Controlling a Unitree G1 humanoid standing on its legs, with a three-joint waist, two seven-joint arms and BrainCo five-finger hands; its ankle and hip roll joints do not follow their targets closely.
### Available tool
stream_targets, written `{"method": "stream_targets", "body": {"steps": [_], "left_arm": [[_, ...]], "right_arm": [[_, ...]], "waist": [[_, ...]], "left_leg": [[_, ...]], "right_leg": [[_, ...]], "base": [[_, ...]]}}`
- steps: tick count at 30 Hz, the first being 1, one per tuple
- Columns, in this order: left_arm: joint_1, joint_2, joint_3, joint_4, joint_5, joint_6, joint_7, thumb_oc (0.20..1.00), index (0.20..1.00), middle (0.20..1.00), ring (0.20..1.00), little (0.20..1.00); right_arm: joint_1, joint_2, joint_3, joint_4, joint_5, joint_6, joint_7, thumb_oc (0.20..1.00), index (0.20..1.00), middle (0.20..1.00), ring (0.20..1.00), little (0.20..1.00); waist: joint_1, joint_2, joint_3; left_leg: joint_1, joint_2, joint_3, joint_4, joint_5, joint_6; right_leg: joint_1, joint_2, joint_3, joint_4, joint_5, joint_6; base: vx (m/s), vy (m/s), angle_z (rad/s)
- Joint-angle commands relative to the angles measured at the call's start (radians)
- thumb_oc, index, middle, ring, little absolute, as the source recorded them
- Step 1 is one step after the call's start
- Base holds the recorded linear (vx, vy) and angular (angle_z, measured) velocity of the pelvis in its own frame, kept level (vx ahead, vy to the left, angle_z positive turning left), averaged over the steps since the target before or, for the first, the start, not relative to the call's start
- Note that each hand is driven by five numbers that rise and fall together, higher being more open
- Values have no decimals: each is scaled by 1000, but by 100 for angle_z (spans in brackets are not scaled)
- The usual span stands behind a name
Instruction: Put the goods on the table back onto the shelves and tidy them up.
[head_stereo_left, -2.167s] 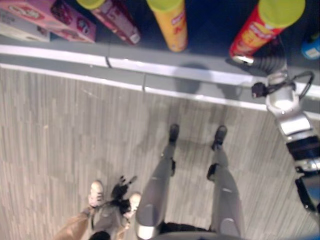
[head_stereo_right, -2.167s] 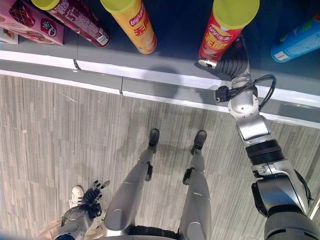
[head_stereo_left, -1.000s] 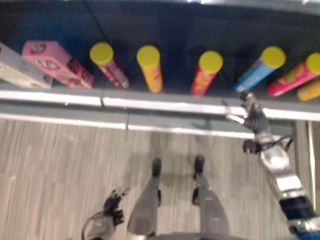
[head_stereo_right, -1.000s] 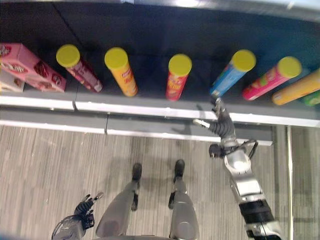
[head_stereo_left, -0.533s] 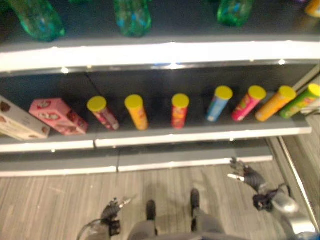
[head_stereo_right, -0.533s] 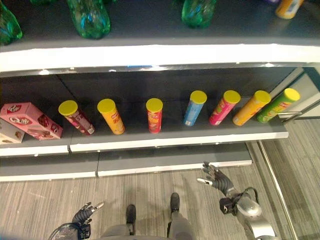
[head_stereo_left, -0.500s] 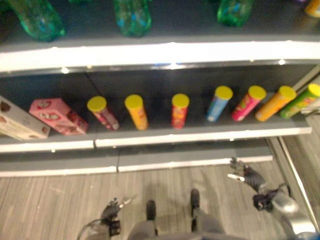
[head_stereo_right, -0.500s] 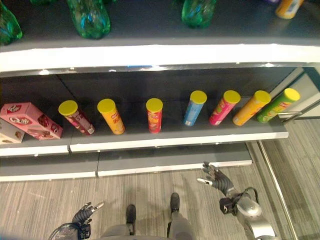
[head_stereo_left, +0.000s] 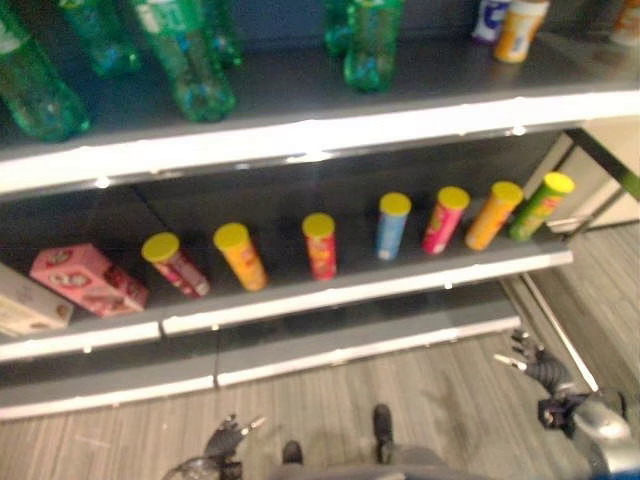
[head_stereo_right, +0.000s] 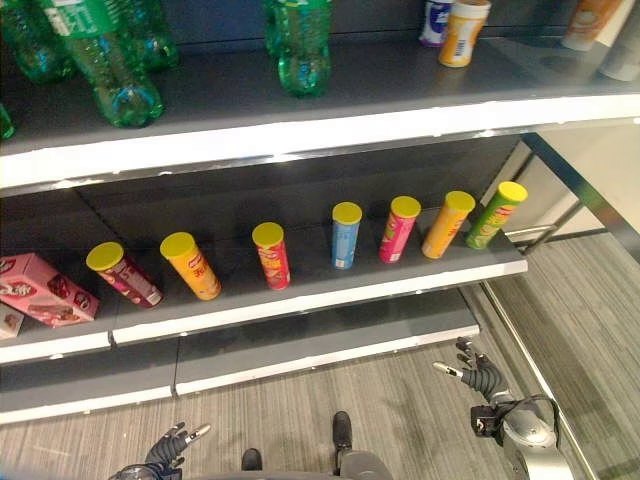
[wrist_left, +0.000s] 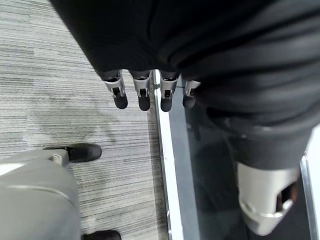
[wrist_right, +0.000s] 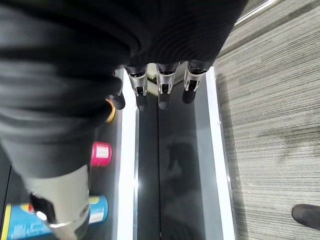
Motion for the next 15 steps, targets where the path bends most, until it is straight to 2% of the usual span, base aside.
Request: {"method": "stream_targets", "body": {"steps": [1, 2, 3, 4, 5, 7, 8, 9, 10, 11, 12, 14, 15], "left_arm": [[-48, 25, -17, 5, 27, -18, 4, 1000, 1000, 1000, 1000, 1000], [-42, 26, -18, -1, 27, -16, 4, 1000, 1000, 1000, 1000, 1000], [-46, 40, -10, -2, 35, -15, 5, 1000, 1000, 1000, 1000, 1000], [-47, 40, -10, -2, 35, -15, 5, 1000, 1000, 1000, 1000, 1000], [-50, 57, 12, 25, 42, -11, 18, 1000, 1000, 1000, 1000, 1000], [-53, 76, 41, 56, 56, -8, 37, 1000, 1000, 1000, 1000, 1000], [-53, 76, 41, 56, 56, -8, 37, 1000, 1000, 1000, 1000, 1000], [-56, 80, 54, 72, 65, -3, 45, 1000, 1000, 1000, 1000, 1000], [-52, 81, 65, 96, 81, 2, 51, 1000, 1000, 1000, 1000, 1000], [-52, 81, 65, 96, 81, 2, 51, 1000, 1000, 1000, 1000, 1000], [-51, 81, 73, 108, 90, 3, 55, 1000, 1000, 1000, 1000, 1000], [-38, 81, 88, 107, 94, 6, 62, 1000, 1000, 1000, 1000, 1000], [-28, 83, 97, 91, 86, 3, 62, 1000, 1000, 1000, 1000, 1000]], "right_arm": [[-59, 4, -2, -27, 18, -35, -14, 1000, 1000, 1000, 1000, 1000], [-68, 16, -2, -30, 7, -37, -27, 1000, 1000, 1000, 1000, 1000], [-84, 44, -12, -46, -11, -41, -48, 1000, 1000, 1000, 1000, 1000], [-84, 45, -12, -46, -11, -41, -48, 1000, 1000, 1000, 1000, 1000], [-101, 75, -18, -65, -17, -50, -70, 1000, 1000, 1000, 1000, 1000], [-106, 93, -32, -106, -38, -62, -93, 1000, 1000, 1000, 1000, 1000], [-106, 93, -32, -106, -38, -62, -93, 1000, 1000, 1000, 1000, 1000], [-97, 99, -58, -134, -32, -69, -106, 1000, 1000, 1000, 1000, 1000], [-94, 95, -100, -177, -25, -88, -127, 1000, 1000, 1000, 1000, 1000], [-94, 95, -100, -177, -25, -88, -127, 1000, 1000, 1000, 1000, 1000], [-95, 89, -129, -211, -25, -97, -138, 1000, 1000, 1000, 1000, 1000], [-119, 71, -172, -270, -30, -117, -167, 1000, 1000, 1000, 1000, 1000], [-137, 53, -205, -333, -50, -133, -189, 1000, 1000, 1000, 1000, 1000]], "waist": [[-4, -7, 32], [-13, -6, 32], [-31, -18, 48], [-28, -19, 48], [-31, -35, 62], [-18, -41, 80], [-18, -41, 80], [-14, -35, 85], [-7, -18, 89], [-7, -18, 88], [-4, -13, 87], [19, -2, 76], [37, -6, 65]], "left_leg": [[-58, -40, -40, 82, -62, 0], [-61, -51, -31, 89, -67, 12], [-68, -54, 19, 101, -68, 22], [-68, -53, 22, 101, -69, 22], [-62, -42, 71, 94, -66, 33], [-54, -15, 115, 83, -56, 38], [-54, -15, 115, 83, -55, 38], [-51, 4, 130, 73, -48, 37], [-49, 35, 158, 63, -36, 36], [-49, 35, 158, 63, -36, 36], [-48, 49, 170, 59, -34, 34], [-64, 88, 214, 66, -30, 27], [-75, 115, 240, 78, -30, 19]], "right_leg": [[10, -52, 3, 98, -113, 92], [-10, -49, 29, 112, -103, 102], [-55, -42, 66, 150, -83, 129], [-56, -41, 69, 152, -83, 129], [-93, -34, 81, 173, -59, 153], [-110, -55, 21, 187, -50, 157], [-110, -55, 21, 187, -50, 157], [-100, -81, -30, 193, -66, 149], [-69, -138, -104, 204, -91, 127], [-69, -138, -104, 204, -91, 127], [-50, -170, -129, 207, -91, 123], [-14, -266, -195, 219, -64, 130], [8, -347, -229, 229, 0, 144]], "base": [[-8, 181, -118], [-69, 207, -86], [-69, 208, -62], [-117, 179, -80], [-86, 52, -111], [-97, 7, -152], [-72, -37, -158], [-107, -53, -111], [-107, -53, -94], [-109, -62, -52], [-100, -80, -71], [-140, -187, -56], [-75, -193, -51]]}}
